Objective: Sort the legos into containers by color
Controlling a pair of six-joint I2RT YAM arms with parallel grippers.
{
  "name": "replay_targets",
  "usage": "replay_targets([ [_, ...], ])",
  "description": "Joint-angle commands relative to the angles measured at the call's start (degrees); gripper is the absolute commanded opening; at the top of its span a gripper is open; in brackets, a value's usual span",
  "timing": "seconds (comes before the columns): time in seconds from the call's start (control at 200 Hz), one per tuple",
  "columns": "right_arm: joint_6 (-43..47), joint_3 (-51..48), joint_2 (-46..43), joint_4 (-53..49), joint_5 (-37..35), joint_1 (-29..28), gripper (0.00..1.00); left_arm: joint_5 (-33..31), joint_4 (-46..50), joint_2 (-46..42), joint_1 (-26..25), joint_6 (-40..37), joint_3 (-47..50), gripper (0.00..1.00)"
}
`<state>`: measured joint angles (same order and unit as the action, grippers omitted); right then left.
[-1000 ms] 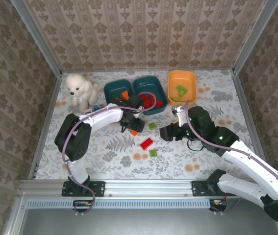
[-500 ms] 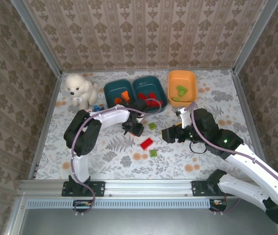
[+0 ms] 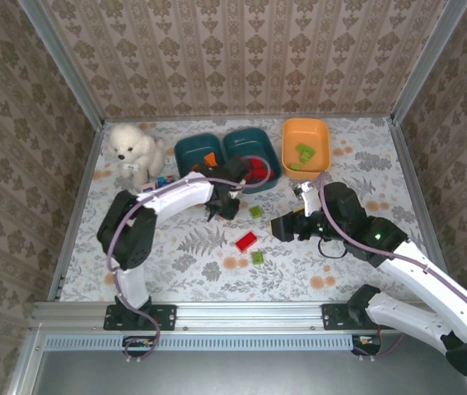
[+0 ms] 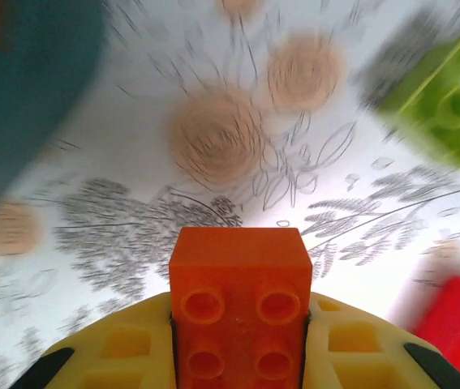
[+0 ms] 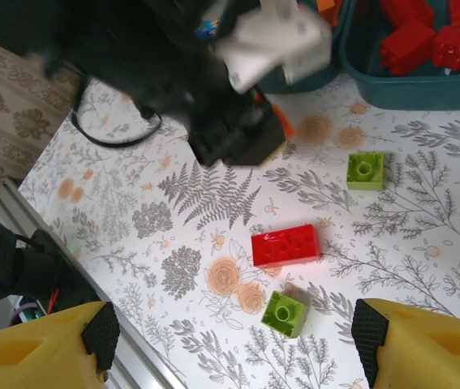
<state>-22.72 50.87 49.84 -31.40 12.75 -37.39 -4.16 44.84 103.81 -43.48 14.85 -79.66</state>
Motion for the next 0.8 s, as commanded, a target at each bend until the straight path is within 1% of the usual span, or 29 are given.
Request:
replay_targets([
  [0.0,0.45,-0.96,-0.52,2.83,2.8,0.12,0.79,-0.24,2.19,-6.54,4.53,4.41,-4.39,0.21],
  [0.06,0.4,-0.49,1.0,3.77,3.27,0.12,0.79,1.39,1.72,-6.44,8.04,5.19,-5.61,0.21],
  [0.155,0.74,1.02,3.96,5.04,3.77,0.12,0.79,3.08,0.18,-3.81,13.17,5.27,-8.89,0.21],
  [0.235,1.09,2.28,6.18,5.65,3.33,0.12,0.78,2.67,-0.15,0.7,16.46,4.68,-13.94,0.21],
  [0.27,1.27,2.69,6.99,5.94,3.17,0.12,0.78,2.24,-0.11,3.15,16.94,4.78,-16.82,0.21],
  [0.28,1.3,2.84,7.23,5.98,3.11,0.12,0.78,2.17,-0.11,3.92,18.28,4.8,-17.59,0.21],
  [0.3,1.44,3.14,7.8,5.96,3.14,0.12,0.79,2.1,-0.06,5.34,19.37,4.92,-18.95,0.21],
  [0.36,1.95,3.93,9.3,5.8,3.15,0.12,0.78,0.86,0.37,9.98,21.02,5.43,-24.38,0.21],
  [0.51,2.19,4.93,11.99,5.5,2.63,0.12,0.78,-2.77,1.16,21.37,22.99,6.82,-35.27,0.21],
  [0.645,2.08,5.4,12.58,5.45,2.45,0.12,0.78,-5.65,5.85,29.88,23.71,9.85,-45.46,0.2],
  [0.725,1.98,5.31,12.23,5.11,2.03,0.12,0.78,-5.77,7.86,33.23,23.99,11.65,-48.91,0.2],
  [0.795,2.06,4.98,11.95,4.64,1.92,0.19,0.78,-5.94,8.52,34.86,24.06,13.02,-49.64,0.2],
])
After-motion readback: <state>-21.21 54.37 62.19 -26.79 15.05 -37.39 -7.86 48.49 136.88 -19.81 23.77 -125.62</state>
